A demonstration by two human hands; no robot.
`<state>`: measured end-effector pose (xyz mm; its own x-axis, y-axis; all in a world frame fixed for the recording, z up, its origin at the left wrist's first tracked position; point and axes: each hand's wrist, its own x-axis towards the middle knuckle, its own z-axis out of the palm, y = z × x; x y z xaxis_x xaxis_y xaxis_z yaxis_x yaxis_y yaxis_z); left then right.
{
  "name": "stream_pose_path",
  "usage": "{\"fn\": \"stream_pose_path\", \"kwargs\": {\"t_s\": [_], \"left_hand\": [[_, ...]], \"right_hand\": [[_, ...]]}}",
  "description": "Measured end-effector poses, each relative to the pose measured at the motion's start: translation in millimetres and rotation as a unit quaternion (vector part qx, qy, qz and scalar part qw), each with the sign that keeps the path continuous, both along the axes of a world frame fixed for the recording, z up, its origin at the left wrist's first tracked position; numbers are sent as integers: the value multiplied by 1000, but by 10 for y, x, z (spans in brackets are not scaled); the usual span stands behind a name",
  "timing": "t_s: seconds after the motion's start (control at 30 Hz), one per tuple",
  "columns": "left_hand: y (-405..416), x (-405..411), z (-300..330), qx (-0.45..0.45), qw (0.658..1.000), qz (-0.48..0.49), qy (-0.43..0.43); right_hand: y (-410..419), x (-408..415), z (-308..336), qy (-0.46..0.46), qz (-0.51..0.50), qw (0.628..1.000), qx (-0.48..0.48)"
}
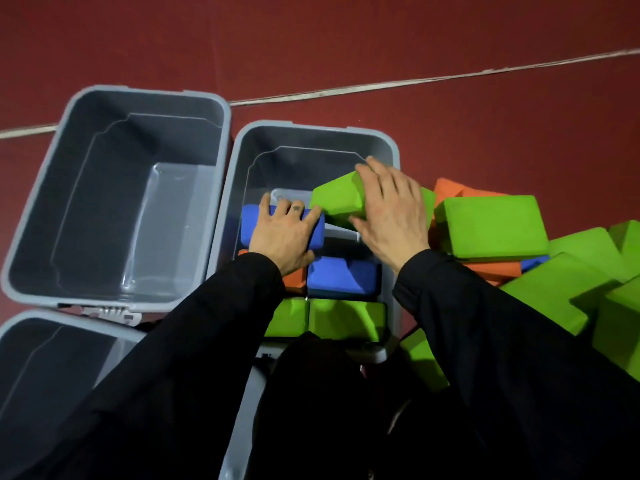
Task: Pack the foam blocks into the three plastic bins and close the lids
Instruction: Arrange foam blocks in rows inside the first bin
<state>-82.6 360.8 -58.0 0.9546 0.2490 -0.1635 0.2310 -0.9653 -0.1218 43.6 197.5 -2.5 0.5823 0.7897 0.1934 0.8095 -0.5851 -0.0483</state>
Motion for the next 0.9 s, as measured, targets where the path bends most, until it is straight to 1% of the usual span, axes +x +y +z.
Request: {"fn": "stream_pose_path", "kwargs": {"t_s": [0.07, 0.13, 0.17, 0.23, 0.3, 0.37, 0.5, 0.57, 0.7, 0.73, 0.8, 0.83, 0.9], "left_hand": [[-41, 21, -56, 11, 999, 41, -3], [-32, 54, -105, -6, 996, 94, -6], [0, 57, -141, -25, 994, 106, 9], [95, 21, -251, -58, 992, 97, 61], [164, -44, -376, -79, 989, 87, 91], [165, -79, -478, -91, 987, 97, 91], [137, -94, -564, -109, 978, 152, 94], [167, -150, -570, -130, 975, 158, 91], [219, -257, -620, -136, 978, 138, 71], [214, -272, -645, -140, 979, 131, 75], [190, -300, -701, -155, 977, 127, 72], [180, -314, -733, -160, 976, 132, 60], [150, -330, -772, -161, 975, 145, 53]], "right_hand": [[-2, 16, -64, -2, -3, 1000, 14], [-18, 28, -99, -3, -5, 1000, 29], [-28, 33, -115, -5, 1, 999, 32], [-58, 45, -153, -7, 28, 999, 29], [-89, 80, -185, -4, 68, 998, 6], [-56, 126, -199, -6, 110, 993, -40], [158, 87, -333, 15, 175, 977, -121], [174, 31, -487, 51, 162, 977, -133], [155, -158, -909, 103, 137, 976, -131], [165, -230, -1019, 130, 117, 975, -135], [160, -359, -1211, 206, 25, 967, -149], [136, -399, -1298, 229, -13, 961, -154], [60, -438, -1420, 213, -20, 962, -169]]}}
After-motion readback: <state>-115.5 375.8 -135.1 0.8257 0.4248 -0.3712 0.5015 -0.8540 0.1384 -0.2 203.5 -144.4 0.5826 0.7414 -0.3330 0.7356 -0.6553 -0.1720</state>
